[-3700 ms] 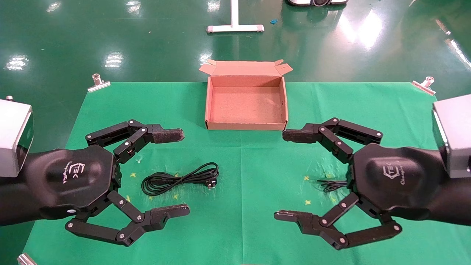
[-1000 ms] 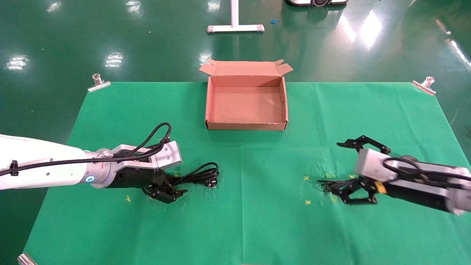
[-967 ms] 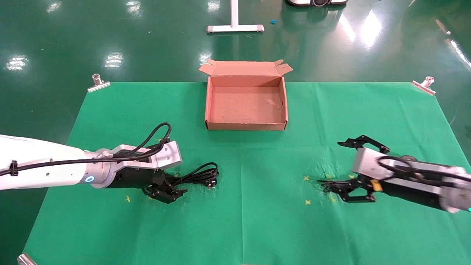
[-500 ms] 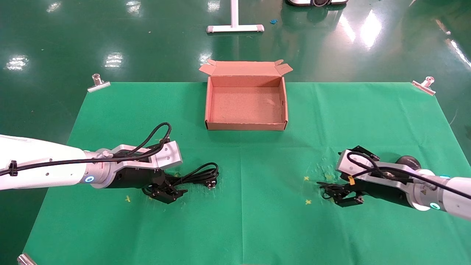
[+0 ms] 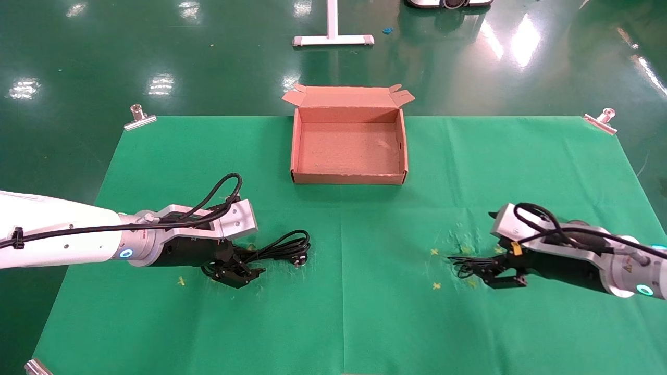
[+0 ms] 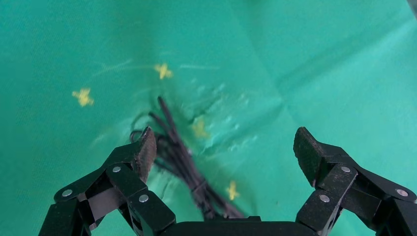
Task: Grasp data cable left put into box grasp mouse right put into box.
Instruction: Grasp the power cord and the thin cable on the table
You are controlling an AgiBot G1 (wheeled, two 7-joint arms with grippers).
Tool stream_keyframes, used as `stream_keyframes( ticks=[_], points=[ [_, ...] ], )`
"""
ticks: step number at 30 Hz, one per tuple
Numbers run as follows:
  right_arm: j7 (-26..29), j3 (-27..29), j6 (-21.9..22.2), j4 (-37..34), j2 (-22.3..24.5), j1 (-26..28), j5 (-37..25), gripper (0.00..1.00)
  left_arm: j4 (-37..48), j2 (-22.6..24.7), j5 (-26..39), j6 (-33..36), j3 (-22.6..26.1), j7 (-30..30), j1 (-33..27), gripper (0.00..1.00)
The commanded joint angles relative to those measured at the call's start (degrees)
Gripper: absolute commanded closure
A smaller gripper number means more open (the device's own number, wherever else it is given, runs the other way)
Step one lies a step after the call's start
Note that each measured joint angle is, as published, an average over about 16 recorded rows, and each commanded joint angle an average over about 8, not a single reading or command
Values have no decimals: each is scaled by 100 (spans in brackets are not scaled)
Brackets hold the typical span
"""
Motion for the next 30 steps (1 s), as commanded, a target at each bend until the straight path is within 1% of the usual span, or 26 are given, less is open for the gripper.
stream_keyframes(
  ticks=[1, 9, 10, 11, 12, 17, 18, 19, 20, 30],
  points=[
    [-28, 19, -14, 1, 56, -38, 56, 0, 0, 0, 0, 0, 0, 0, 0, 0],
    [6, 18, 107, -71, 75, -167, -15, 0, 0, 0, 0, 0, 0, 0, 0, 1],
    [21, 26, 140, -83, 68, -178, -24, 0, 0, 0, 0, 0, 0, 0, 0, 8],
    [33, 33, 171, -92, 62, -186, -32, 2, 0, 0, 0, 0, 0, 0, 0, 19],
    [57, 44, 204, -103, 57, -195, -35, 10, 0, 0, 0, 0, 0, 0, 0, 32],
    [147, 96, 315, -148, 43, -237, -5, 72, 1, -1, -3, -1, -1, 0, 1, 93],
    [154, 101, 322, -153, 42, -242, 0, 85, 1, -1, -3, -1, -1, 0, 2, 99],
    [163, 106, 330, -158, 42, -246, 6, 96, 1, -1, -4, -1, -1, 0, 2, 100],
    [160, 109, 333, -161, 40, -249, 11, 100, 1, -1, -4, -1, -1, 0, 2, 100],
    [121, 95, 312, -145, 39, -237, 0, 100, 1, -1, -3, -1, -1, 1, 2, 100]
  ],
)
